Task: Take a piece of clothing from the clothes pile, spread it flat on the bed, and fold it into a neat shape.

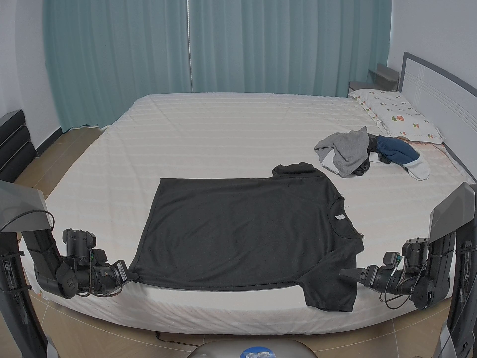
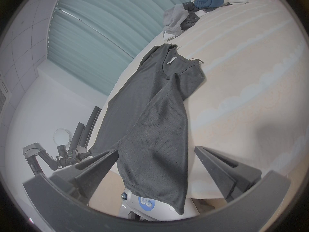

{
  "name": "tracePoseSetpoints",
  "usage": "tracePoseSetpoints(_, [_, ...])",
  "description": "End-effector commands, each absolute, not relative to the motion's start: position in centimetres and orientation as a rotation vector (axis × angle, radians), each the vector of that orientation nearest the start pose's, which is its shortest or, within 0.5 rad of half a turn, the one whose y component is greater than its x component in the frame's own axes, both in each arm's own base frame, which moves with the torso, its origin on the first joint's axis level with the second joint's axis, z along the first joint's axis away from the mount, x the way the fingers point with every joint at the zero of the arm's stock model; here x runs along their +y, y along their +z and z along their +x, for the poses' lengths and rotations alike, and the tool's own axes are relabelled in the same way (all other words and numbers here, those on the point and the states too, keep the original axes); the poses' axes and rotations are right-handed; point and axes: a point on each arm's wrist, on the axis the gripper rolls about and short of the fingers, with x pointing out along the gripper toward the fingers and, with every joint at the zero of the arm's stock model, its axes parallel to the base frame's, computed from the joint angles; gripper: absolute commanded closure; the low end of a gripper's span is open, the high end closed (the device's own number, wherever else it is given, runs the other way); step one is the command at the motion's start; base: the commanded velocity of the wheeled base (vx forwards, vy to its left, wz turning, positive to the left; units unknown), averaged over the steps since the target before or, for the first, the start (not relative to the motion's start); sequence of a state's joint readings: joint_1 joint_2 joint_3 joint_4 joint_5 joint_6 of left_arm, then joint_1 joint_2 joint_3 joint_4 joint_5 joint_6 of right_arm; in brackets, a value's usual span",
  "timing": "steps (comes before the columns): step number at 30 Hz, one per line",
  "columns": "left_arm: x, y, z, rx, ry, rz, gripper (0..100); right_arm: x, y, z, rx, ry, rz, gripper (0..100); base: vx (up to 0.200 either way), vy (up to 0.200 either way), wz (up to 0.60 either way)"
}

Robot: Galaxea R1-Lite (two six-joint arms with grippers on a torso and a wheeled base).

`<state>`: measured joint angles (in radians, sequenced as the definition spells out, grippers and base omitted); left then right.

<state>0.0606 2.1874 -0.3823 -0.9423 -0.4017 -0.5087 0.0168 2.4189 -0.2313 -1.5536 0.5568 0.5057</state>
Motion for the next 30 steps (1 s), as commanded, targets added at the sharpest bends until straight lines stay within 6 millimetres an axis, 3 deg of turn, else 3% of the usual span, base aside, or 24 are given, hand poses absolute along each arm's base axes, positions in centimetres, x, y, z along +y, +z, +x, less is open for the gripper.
tracePoseSetpoints(1, [0.8,-2.0,27.2,0.916,-0.097,-0.673,100,2.1,-4.7,26.9,0.740,0.408,0.642,0,0.000,0.000,0.00])
tracePoseSetpoints(3, [0.8,-2.0,27.2,0.916,-0.097,-0.673,100,2.3,-5.0,26.9,0.747,0.412,0.642,0,0.000,0.000,0.00])
tracePoseSetpoints(4, [0.8,-2.0,27.2,0.915,-0.098,-0.673,100,2.3,-5.2,27.0,0.753,0.408,0.643,100,0.000,0.000,0.00])
tracePoseSetpoints(13, [0.8,-2.0,27.1,0.916,-0.098,-0.672,100,0.3,-5.4,26.9,0.736,0.335,0.662,100,0.000,0.000,0.00])
tracePoseSetpoints(16, [0.8,-2.0,27.1,0.916,-0.097,-0.673,100,-0.4,-5.0,26.0,0.743,0.310,0.671,100,0.000,0.000,0.00])
tracePoseSetpoints(28, [0.8,-2.0,26.3,0.929,-0.085,-0.653,100,-0.2,-3.2,21.6,0.831,0.310,0.654,100,0.000,0.000,0.00])
tracePoseSetpoints(30, [0.8,-1.2,25.9,0.901,-0.090,-0.648,100,-0.2,-3.0,21.3,0.835,0.305,0.642,100,0.000,0.000,0.00])
